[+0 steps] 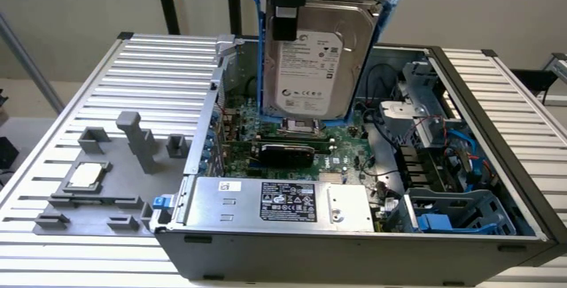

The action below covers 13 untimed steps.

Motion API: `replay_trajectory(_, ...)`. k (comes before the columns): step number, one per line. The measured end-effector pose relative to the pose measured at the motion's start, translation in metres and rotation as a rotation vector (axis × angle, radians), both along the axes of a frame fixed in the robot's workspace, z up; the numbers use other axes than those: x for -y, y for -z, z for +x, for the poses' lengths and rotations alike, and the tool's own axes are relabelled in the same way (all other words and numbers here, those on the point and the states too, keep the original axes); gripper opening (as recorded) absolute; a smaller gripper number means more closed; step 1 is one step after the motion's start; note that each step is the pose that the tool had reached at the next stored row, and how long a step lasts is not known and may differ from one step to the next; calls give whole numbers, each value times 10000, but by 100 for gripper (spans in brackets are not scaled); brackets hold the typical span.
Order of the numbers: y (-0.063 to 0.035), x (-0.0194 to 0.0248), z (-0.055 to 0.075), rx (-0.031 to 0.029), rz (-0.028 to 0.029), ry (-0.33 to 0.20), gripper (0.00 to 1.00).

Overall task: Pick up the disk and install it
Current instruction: 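Pick up the disk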

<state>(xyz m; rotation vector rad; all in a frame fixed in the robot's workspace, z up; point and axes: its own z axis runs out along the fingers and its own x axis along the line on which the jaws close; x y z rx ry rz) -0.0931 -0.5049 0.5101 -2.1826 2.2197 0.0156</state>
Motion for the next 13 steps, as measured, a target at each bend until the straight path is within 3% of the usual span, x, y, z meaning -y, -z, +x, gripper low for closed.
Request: replay_trajectory(13,98,163,545,15,0,-2,33)
